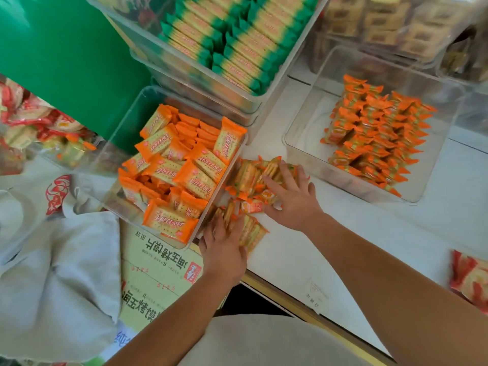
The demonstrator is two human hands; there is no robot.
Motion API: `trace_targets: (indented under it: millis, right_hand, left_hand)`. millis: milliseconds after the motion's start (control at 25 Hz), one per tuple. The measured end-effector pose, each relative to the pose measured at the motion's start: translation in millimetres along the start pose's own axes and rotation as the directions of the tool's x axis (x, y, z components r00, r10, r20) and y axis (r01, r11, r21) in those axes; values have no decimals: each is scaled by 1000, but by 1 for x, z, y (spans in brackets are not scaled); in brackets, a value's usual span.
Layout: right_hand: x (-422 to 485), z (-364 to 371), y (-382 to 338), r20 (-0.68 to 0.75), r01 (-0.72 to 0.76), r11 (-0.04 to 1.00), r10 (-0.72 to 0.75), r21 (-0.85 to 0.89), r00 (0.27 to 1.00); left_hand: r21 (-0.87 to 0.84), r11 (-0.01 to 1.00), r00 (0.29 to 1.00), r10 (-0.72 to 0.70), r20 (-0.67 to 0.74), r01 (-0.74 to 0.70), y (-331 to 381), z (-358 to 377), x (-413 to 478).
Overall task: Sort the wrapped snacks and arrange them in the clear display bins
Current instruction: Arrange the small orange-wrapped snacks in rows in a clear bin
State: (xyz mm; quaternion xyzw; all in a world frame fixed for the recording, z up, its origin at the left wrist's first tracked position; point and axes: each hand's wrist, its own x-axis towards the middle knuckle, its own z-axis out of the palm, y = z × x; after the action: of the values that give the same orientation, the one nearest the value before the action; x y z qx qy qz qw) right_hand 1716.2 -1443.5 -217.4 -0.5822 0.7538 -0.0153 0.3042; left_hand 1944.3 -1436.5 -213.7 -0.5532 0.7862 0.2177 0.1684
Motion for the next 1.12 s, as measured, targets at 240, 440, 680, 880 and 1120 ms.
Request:
trace_targets:
  millis: [240, 440, 680, 880, 1120]
  right_hand:
    - [-49, 16, 27, -63, -80, 993, 86, 84, 994]
    - [-99, 33, 54, -109, -104, 977, 125, 184, 986]
    - [-135, 47, 61, -252, -374, 776, 549, 507, 797]
    - [-130, 59, 75, -9, -527, 564, 688, 636, 725]
    - [-121, 53, 79, -59, -476, 567, 682, 672, 729]
  left_hand:
    - [-247, 959, 987, 155, 50, -138, 18, 7, -7]
    - [-319, 916, 959, 276, 67, -242, 47, 13, -9]
    - [-320, 933, 986, 149, -80, -167, 20, 12, -8]
    - [-377, 921, 989, 132, 61, -99, 27, 13, -8]
    - [-247, 953, 982, 189, 27, -177, 33, 15, -12]
